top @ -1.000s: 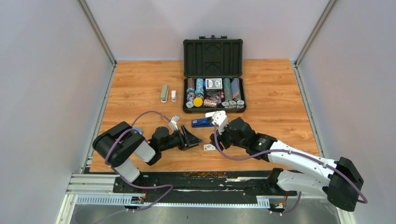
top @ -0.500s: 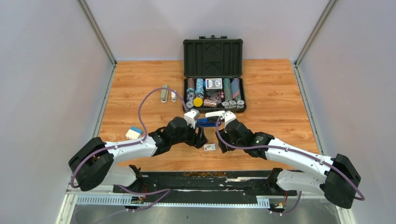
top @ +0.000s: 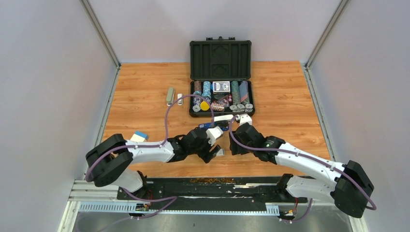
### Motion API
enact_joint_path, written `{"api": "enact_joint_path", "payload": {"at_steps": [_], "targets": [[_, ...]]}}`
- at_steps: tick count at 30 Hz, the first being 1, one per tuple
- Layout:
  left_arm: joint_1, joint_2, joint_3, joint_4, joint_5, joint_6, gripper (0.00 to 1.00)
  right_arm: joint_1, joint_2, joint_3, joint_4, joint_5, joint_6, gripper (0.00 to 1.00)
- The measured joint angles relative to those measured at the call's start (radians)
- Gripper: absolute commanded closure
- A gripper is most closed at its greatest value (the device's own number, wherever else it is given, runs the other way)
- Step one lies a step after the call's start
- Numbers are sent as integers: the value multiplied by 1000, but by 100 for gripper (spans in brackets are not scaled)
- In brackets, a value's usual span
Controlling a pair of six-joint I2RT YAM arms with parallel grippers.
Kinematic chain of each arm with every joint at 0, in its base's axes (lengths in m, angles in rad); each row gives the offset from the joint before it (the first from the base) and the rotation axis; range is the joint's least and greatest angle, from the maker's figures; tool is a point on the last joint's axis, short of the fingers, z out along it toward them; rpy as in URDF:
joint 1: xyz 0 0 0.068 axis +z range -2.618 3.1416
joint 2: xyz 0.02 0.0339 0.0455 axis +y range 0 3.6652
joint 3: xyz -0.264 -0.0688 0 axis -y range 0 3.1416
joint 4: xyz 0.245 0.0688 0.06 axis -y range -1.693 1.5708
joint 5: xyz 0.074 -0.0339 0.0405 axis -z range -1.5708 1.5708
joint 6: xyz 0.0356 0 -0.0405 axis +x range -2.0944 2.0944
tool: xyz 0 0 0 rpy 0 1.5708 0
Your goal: Load the staples into the stapler
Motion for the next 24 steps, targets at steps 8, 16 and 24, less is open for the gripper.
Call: {"api": "enact_joint_path", "payload": {"at_steps": [8,16,24], "targets": [[-25,97,49,30,37,124,25,-38,-2,-34,8,-17,37,46],[-47,117,48,42,56,164,33,-54,10,-44,45,-45,48,48],[-80,115,37,56,56,164,45,-54,78,-52,129,-114,47,50]]}}
